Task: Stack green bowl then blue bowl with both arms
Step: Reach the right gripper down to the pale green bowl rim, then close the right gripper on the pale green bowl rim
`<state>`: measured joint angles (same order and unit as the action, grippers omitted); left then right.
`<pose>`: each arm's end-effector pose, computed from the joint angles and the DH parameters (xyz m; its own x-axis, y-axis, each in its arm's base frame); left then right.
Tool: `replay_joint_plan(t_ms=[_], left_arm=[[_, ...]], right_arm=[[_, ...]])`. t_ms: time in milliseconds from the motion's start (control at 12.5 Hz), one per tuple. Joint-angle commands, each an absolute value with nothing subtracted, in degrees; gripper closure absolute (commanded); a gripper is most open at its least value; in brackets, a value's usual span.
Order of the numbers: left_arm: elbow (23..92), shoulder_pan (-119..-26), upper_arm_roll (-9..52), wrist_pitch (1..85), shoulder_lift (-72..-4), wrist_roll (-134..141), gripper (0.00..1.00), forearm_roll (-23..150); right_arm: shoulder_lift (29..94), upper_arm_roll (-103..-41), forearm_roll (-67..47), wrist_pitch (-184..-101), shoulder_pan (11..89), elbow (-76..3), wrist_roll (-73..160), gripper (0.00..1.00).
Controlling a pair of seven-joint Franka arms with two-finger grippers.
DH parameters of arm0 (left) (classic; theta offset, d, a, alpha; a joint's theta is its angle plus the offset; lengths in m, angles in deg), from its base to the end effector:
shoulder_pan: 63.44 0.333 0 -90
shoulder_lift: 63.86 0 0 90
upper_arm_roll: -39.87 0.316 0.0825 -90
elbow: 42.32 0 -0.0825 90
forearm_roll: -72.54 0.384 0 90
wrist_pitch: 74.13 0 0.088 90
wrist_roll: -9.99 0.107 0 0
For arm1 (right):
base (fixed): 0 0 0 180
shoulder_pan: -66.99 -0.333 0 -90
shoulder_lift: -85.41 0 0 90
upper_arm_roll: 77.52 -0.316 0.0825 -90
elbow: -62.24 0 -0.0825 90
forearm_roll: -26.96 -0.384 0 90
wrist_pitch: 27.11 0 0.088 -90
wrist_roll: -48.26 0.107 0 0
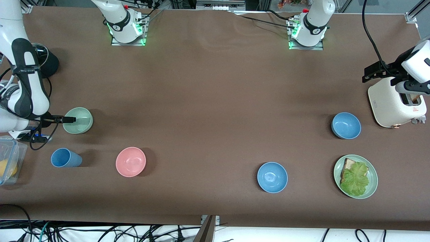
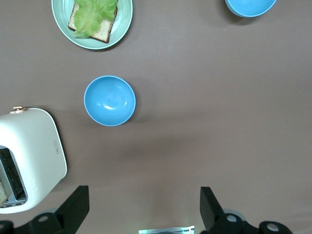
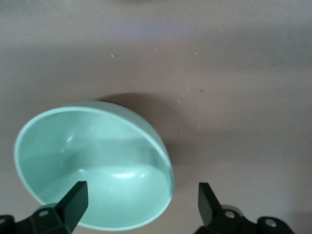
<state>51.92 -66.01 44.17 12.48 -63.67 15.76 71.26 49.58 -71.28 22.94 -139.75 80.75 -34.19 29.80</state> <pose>0.5452 0.0139 0.5834 0.9885 -0.0720 -0.1331 -0.0678 -0.9971 0.0356 0.6038 -0.2090 0.2153 0.9474 -0.0371 -0.3180 -0.0705 -0.9931 -0.0940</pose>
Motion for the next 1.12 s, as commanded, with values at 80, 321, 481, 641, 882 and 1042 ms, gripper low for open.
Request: replay_joint_plan(t_ms=[80,321,481,641,882,1042], left_arm=[[50.58,-66.52,44.44,11.3,-63.59,15.35,0.0,70.96],[50.58,-66.52,44.35,11.3,-63.68,15.35,0.0,70.96],[50.58,-66.52,44.35,11.3,-63.68,15.35,0.0,70.96],[50.58,-66.52,44.27,11.3,-63.68,15.35,0.0,70.96],[50.58,-66.52,44.27,11.3,-63.68,15.35,0.0,70.96],[50.58,-66.52,44.27,11.3,-63.68,15.35,0.0,70.96]], right_arm=[[47.79,-71.72,20.9,-141.89,82.19,-34.53,26.99,0.01],[47.53,-71.81,20.9,-141.98,82.1,-34.53,27.08,0.72],[47.53,-71.98,20.9,-141.28,82.1,-34.53,27.17,1.0],[47.7,-72.24,20.9,-140.06,82.01,-34.35,27.17,1.0],[50.5,-74.43,20.81,-136.81,81.84,-33.39,28.31,1.0],[52.88,-77.42,20.11,-130.85,81.66,-30.94,33.81,1.0]])
